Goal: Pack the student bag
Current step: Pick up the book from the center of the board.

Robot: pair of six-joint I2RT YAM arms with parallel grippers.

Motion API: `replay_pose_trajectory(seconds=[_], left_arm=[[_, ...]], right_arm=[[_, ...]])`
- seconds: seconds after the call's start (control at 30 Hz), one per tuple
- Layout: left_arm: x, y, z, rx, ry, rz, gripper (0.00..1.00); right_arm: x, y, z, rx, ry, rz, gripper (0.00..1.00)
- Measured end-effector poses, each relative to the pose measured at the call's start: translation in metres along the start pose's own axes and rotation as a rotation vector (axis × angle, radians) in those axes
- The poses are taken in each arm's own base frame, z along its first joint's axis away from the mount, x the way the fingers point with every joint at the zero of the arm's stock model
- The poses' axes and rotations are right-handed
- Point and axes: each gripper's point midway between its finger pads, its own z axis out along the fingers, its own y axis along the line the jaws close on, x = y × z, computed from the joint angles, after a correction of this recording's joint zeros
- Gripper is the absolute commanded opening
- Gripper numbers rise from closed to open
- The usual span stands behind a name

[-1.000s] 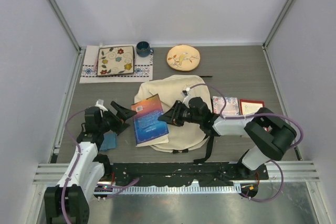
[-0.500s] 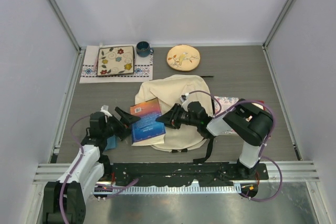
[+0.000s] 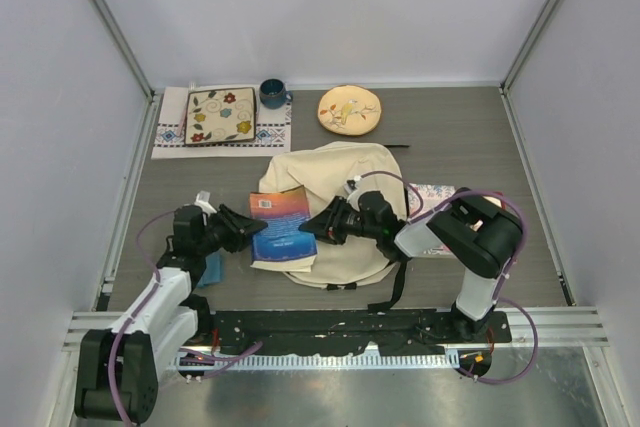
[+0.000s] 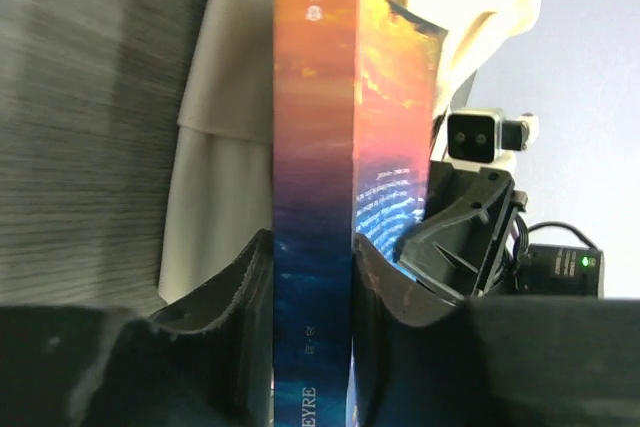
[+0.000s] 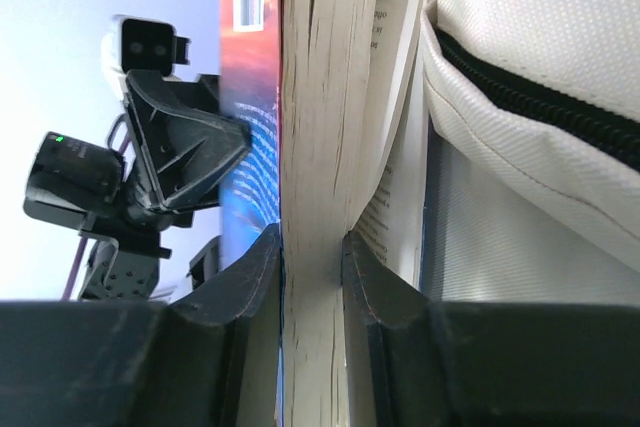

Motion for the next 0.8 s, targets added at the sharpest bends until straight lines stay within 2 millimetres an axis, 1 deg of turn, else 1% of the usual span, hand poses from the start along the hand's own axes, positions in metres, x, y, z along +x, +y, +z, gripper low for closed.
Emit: replay_pose_trajectory(seconds=[0.03, 0.07, 0.1, 0.17, 0.2, 0.23, 0.27, 0.3, 0.37, 0.4, 0.5, 0.57, 0.6, 0.67, 0.7, 0.77, 0.8], left_arm=[[0.000, -0.002, 0.000, 0.002, 0.001, -0.002, 0.14], [-0.001, -0.004, 0.000, 0.009, 0.001, 0.000, 0.05], [-0.001, -0.007, -0.001, 0.015, 0.004, 0.007, 0.02], [-0.002, -0.012, -0.001, 0.020, 0.007, 0.006, 0.00], [-0.003, -0.015, -0.003, 0.024, 0.008, 0.013, 0.00], [-0.004, -0.020, -0.005, 0.032, 0.006, 0.019, 0.00], [-0.005, -0.026, -0.007, 0.040, 0.004, 0.030, 0.00], [-0.006, -0.034, -0.010, 0.055, -0.002, 0.046, 0.00], [-0.011, -0.054, -0.019, 0.081, -0.021, 0.087, 0.00], [-0.012, -0.059, -0.022, 0.088, -0.024, 0.101, 0.00], [-0.023, -0.083, -0.031, 0.101, -0.062, 0.129, 0.00], [-0.030, -0.100, -0.036, 0.124, -0.086, 0.144, 0.00], [-0.033, -0.108, -0.037, 0.135, -0.094, 0.147, 0.00], [-0.040, -0.124, -0.040, 0.166, -0.112, 0.154, 0.00], [-0.043, -0.130, -0.040, 0.177, -0.118, 0.155, 0.00], [-0.050, -0.141, -0.040, 0.193, -0.132, 0.149, 0.00], [-0.053, -0.145, -0.040, 0.196, -0.140, 0.149, 0.00]], right_arm=[[0.000, -0.002, 0.000, 0.011, 0.002, -0.005, 0.11], [0.000, -0.003, 0.000, 0.024, 0.002, -0.013, 0.18], [0.000, -0.004, 0.000, 0.035, 0.002, -0.022, 0.35], [-0.002, 0.001, -0.003, 0.047, -0.004, -0.048, 0.50], [-0.003, 0.004, -0.005, 0.055, -0.009, -0.070, 0.62], [-0.003, 0.009, -0.007, 0.062, -0.015, -0.092, 0.67], [-0.005, 0.013, -0.012, 0.080, -0.031, -0.124, 0.84], [-0.007, 0.018, -0.016, 0.093, -0.047, -0.150, 0.87], [-0.014, 0.036, -0.030, 0.115, -0.104, -0.215, 0.87], [-0.020, 0.047, -0.039, 0.122, -0.144, -0.252, 0.87], [-0.034, 0.083, -0.070, 0.108, -0.268, -0.334, 0.88], [-0.039, 0.104, -0.090, 0.077, -0.328, -0.365, 0.88], [-0.039, 0.110, -0.097, 0.063, -0.343, -0.371, 0.88], [-0.035, 0.120, -0.104, 0.030, -0.346, -0.365, 0.88], [-0.032, 0.121, -0.105, 0.022, -0.337, -0.356, 0.88], [-0.020, 0.117, -0.102, 0.012, -0.310, -0.330, 0.88], [-0.011, 0.114, -0.100, 0.012, -0.287, -0.317, 0.88]])
